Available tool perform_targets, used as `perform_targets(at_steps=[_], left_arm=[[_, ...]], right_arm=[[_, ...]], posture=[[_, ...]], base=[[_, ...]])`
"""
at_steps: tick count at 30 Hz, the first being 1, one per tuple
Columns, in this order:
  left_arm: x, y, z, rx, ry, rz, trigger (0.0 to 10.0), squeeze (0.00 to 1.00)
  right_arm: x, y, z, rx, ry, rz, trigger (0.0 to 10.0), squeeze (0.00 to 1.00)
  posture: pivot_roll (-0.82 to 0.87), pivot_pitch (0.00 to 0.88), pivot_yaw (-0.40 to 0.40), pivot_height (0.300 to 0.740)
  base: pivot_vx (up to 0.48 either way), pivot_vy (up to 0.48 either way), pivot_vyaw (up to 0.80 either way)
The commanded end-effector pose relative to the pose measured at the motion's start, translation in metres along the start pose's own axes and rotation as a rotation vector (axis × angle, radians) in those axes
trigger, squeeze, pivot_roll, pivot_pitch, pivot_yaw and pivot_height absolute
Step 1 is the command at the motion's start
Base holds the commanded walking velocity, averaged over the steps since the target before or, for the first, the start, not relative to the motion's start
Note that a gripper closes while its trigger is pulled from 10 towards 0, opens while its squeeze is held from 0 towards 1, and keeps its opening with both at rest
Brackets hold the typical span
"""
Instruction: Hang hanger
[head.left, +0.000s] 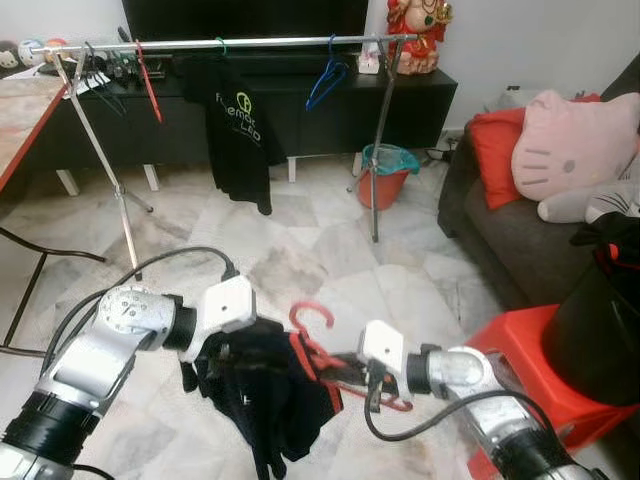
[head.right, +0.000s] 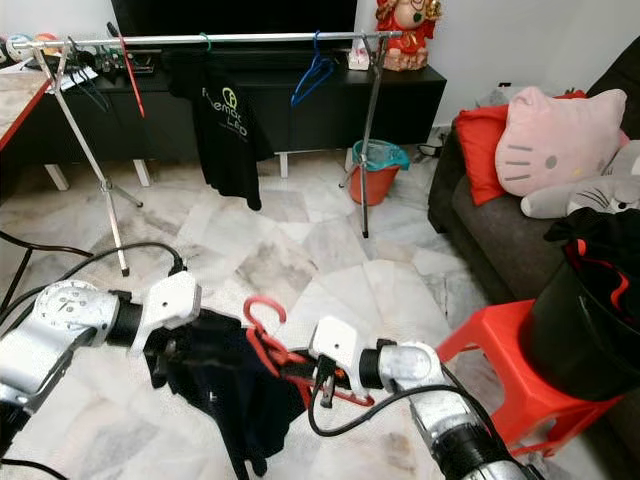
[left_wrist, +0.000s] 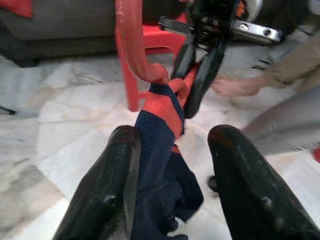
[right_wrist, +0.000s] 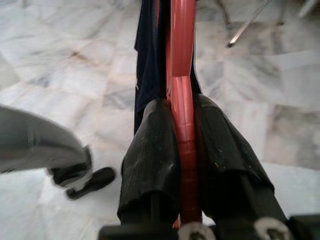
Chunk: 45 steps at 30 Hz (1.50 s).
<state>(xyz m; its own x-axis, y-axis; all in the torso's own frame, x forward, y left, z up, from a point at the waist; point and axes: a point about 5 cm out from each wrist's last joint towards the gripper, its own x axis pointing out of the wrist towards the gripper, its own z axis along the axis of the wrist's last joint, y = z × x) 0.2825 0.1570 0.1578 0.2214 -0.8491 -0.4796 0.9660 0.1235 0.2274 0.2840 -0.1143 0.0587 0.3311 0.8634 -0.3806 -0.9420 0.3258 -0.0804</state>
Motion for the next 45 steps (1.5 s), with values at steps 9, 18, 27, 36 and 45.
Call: perform_targets(at_steps=[9,18,27,36,45], left_arm=[[-0.007,0.036,0.001,0.002,-0.085,0.434,10.0,0.00],[0.004,0.042,-0.028,-0.173,-0.134,0.783,10.0,0.00],[0.031,0.030,-0.062,-0.325,-0.098,0.846,10.0,0.00],[0.046,0.026,-0.075,-0.369,-0.068,0.871,10.0,1.00],[0.049,0.022,-0.087,-0.418,-0.057,0.952,10.0,1.00]], right_arm=[[-0.002,-0.024,0.009,0.023,-0.073,-0.284,0.0,0.00],[0.003,-0.042,0.021,0.150,-0.111,-0.485,0.0,0.00],[0.009,-0.051,0.055,0.110,-0.177,-0.450,0.0,0.00],[0.016,-0.050,0.073,0.124,-0.184,-0.383,0.0,0.00],[0.019,-0.047,0.074,0.141,-0.146,-0.365,0.0,0.00]], posture=[[-0.01,0.024,-0.067,0.740],[-0.01,0.035,-0.061,0.740],[-0.02,0.041,-0.076,0.740],[-0.03,0.029,-0.079,0.740],[-0.03,0.020,-0.079,0.740]], base=[[0.000,0.000,0.00],[0.000,0.000,0.00],[0.000,0.000,0.00],[0.000,0.000,0.00],[0.000,0.000,0.00]])
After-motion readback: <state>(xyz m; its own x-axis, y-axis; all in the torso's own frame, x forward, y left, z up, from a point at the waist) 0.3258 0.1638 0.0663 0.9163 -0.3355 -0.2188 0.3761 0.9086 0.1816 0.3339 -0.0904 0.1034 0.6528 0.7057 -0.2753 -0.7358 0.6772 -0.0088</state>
